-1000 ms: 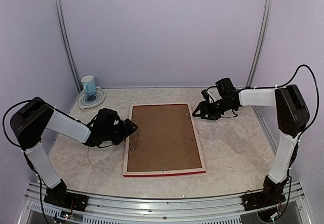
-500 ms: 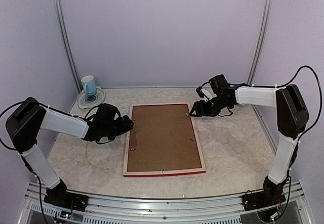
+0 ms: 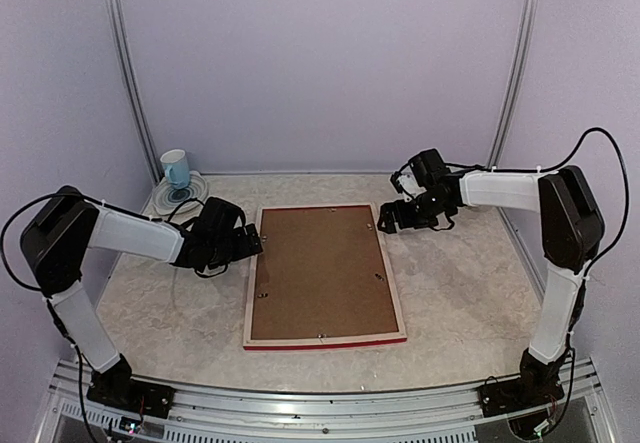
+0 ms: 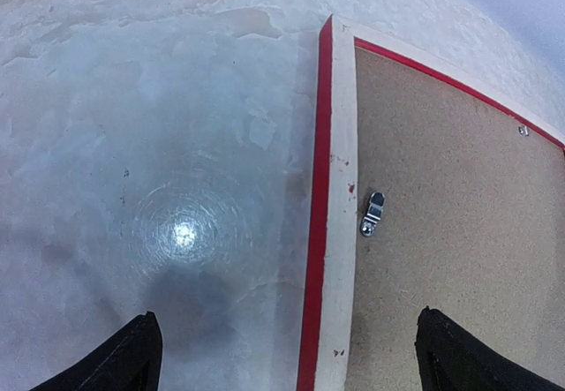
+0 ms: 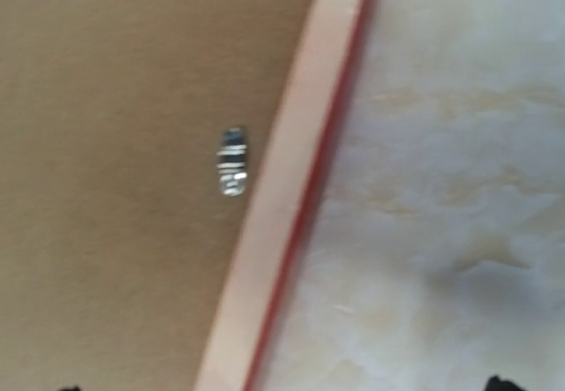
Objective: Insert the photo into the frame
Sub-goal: Adjust the photo frame at the center of the board.
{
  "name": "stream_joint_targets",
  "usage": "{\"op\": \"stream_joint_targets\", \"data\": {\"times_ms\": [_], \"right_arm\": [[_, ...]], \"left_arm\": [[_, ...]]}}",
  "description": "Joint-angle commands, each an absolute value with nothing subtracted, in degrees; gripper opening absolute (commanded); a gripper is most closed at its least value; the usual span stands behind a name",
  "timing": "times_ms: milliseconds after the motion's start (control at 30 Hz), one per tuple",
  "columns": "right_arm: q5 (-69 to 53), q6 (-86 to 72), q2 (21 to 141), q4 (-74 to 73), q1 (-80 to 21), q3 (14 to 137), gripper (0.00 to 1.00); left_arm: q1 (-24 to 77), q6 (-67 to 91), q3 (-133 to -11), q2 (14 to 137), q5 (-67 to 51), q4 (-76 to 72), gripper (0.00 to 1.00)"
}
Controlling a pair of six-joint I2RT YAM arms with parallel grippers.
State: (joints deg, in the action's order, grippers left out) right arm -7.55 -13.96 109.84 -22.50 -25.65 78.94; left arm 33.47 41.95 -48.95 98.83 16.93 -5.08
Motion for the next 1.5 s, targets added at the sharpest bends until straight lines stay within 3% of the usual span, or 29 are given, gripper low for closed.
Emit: {"op": "stream_joint_targets", "data": {"times_ms": [0,433,767,1033,1467], "right_arm": [[-1.49,-12.78,110.90,-21.10,-26.24,80.82,0.99],[2.86,-12.96,114.87,-22.24,-26.19,86.62,0.99],[4.33,-15.22,108.77,-18.55,-24.85,77.67,0.99],[-5.84,-18.09,107.36,-13.38,-19.83,73.50,0.99],[-15.96,-20.02,114.35,-11.05,-17.41,77.79,0.99]], "left_arm": [[33.38,38.94,-52.82,99.70,20.22,-2.25,0.99],[29.33,34.87,-54.80,99.26,18.87,-4.40,0.99],[29.25,36.19,-55.55,100.86,19.93,-3.14,0.99],[27.06,36.85,-56.27,101.18,16.42,-5.09,0.99],[26.41,37.76,-58.65,105.42,12.08,-6.99,0.99]]}}
